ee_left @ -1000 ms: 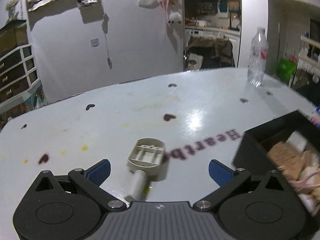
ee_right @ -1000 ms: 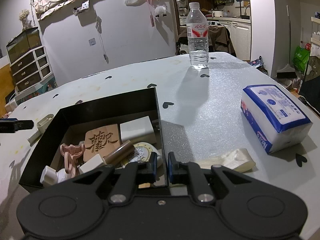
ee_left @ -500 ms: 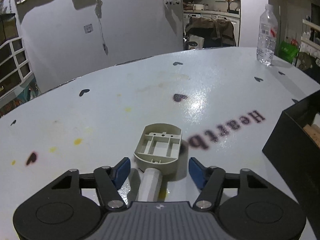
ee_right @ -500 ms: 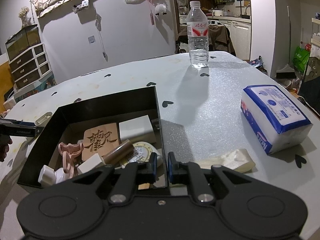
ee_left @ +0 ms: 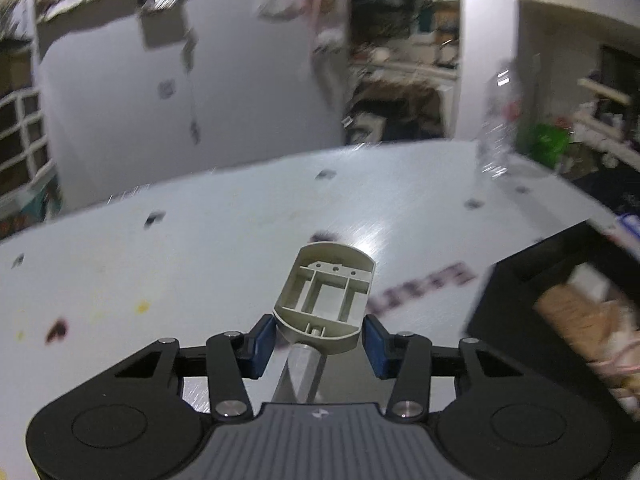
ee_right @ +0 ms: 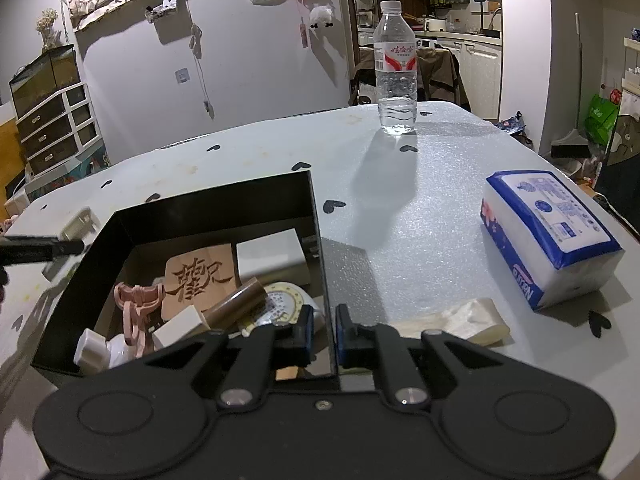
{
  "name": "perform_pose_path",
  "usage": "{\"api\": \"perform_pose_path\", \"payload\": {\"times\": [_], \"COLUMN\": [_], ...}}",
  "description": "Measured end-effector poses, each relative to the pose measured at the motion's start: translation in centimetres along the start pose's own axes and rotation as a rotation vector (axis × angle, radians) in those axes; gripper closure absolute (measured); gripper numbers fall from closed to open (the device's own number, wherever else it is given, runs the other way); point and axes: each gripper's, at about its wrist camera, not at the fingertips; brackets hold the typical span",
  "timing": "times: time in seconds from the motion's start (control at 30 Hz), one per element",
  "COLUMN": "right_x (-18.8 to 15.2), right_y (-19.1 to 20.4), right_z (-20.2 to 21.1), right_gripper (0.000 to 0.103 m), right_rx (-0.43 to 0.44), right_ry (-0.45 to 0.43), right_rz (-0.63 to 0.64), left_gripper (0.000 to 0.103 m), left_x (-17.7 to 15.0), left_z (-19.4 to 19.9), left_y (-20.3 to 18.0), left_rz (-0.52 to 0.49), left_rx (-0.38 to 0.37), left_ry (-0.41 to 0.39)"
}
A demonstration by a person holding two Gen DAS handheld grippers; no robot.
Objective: Organize rigid objects
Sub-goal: 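Carry the beige handled part with the left gripper into the black box and release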
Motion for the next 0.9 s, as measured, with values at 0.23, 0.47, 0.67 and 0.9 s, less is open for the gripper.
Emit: {"api": "perform_pose_path", "payload": {"times": [0.23, 0.47, 0.67, 0.9], "right_x": [-0.1, -0.2, -0.2, -0.3], "right_y": [-0.2, -0.4, -0.5, -0.7], "right_z": [0.1, 0.3, 0.3, 0.3], "right_gripper": [0.092, 0.091, 0.091, 0.091], "right_rx": [0.003, 0.013, 0.017, 0.028], "right_ry": [-0.005, -0.010, -0.013, -0.015], "right_rz": [-0.009, -0.016, -0.016, -0.024], "left_gripper": [0.055, 0.055, 0.055, 0.055], "left_x": [3.0, 3.6, 2.8, 2.3], "left_z": [3.4, 2.7, 0.4, -2.3], "left_y": [-5.1, -11.7, -15.4, -15.9], "left_rz": [-0.182, -0.416, -0.579, -0.659], "left_rx": [-0.208, -0.346, -0.435, -0.437], "left_ry": [-0.121, -0.158, -0.139, -0.061]}}
Point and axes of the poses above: each gripper's, at about its wrist camera, not at the fingertips, and z roughly against the way its jaws point, y to its left, x to its top, and after that the axes turned 7 degrees about -y, right-handed
